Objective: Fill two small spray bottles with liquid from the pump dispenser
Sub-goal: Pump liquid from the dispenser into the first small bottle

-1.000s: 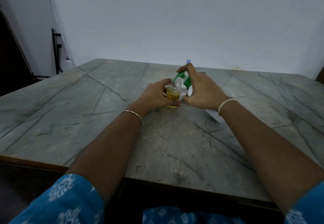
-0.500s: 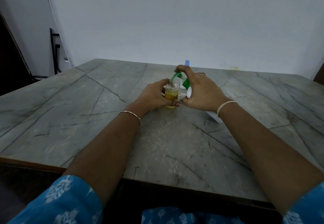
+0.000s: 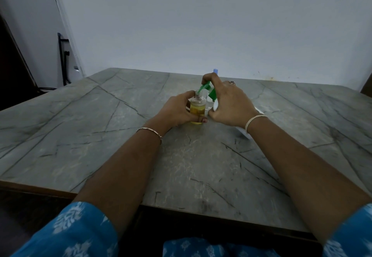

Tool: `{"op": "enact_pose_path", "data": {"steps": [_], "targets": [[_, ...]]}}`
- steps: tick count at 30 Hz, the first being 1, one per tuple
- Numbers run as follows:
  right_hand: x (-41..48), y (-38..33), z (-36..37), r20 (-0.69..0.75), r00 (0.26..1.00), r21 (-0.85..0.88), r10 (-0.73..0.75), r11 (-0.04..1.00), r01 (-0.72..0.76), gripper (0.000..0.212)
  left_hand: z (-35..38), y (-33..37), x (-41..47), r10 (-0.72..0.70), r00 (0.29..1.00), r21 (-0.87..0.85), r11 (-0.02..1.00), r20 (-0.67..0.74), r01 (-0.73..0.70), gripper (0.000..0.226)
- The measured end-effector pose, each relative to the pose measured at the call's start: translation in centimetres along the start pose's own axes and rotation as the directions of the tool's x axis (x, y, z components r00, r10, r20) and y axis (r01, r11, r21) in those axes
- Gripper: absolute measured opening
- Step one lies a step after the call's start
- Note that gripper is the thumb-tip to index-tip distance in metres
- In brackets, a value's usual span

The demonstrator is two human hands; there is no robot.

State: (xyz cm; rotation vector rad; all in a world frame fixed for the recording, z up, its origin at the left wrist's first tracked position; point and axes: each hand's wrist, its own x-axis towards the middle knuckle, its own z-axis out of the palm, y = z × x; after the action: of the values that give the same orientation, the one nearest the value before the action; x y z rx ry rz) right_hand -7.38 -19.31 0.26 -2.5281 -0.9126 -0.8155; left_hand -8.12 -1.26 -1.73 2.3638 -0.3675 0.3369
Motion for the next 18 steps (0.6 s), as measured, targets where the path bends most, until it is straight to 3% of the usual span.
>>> {"op": "enact_pose_path", "data": {"steps": [18], "targets": [[0.16, 0.14, -0.05, 0.053, 0.998, 0.052, 0.021, 0.998, -0.023, 0.069, 0.01, -0.29, 0.28, -0.030, 0.999, 0.009, 1.000, 0.012, 0.030, 0.084]]}}
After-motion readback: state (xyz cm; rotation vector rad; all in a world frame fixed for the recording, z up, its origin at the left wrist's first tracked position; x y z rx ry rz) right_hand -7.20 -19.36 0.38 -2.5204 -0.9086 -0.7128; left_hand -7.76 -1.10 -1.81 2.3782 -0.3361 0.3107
